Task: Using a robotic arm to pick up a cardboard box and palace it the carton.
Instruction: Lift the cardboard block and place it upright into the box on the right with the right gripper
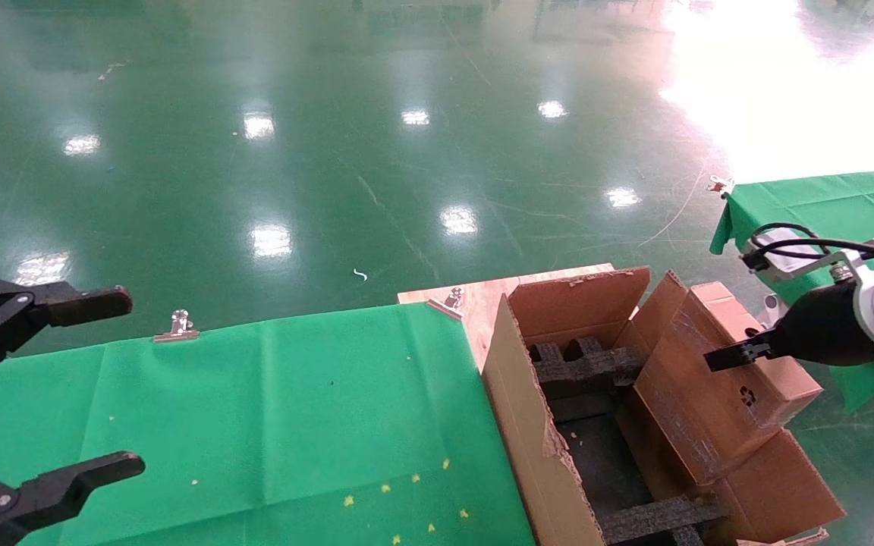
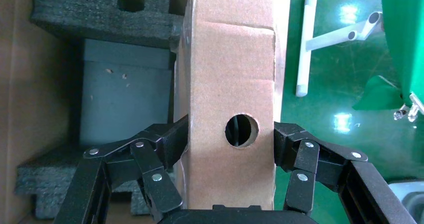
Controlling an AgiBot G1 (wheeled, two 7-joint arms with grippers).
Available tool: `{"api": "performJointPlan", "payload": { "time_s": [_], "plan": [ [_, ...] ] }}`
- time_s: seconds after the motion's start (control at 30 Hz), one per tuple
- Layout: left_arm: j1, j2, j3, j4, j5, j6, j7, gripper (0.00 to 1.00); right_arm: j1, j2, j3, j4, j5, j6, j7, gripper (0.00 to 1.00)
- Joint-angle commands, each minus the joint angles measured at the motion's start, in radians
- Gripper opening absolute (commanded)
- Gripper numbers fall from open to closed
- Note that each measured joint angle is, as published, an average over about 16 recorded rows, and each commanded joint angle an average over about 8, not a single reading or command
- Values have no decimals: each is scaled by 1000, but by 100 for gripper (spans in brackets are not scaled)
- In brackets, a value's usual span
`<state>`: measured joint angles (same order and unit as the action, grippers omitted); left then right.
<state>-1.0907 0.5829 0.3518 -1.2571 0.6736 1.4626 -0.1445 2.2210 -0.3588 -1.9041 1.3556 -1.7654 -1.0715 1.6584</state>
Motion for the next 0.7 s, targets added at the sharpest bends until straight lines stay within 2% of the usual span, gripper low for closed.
{"api": "performJointPlan", "payload": {
  "time_s": [0.03, 0.7],
  "plan": [
    [0, 0, 0, 0, 0, 0, 0, 100, -9, -6, -4, 0, -11, 11, 8, 0],
    [0, 0, 0, 0, 0, 0, 0, 100, -88, -81, -39, 4, -89, 48, 150, 0]
  ]
}}
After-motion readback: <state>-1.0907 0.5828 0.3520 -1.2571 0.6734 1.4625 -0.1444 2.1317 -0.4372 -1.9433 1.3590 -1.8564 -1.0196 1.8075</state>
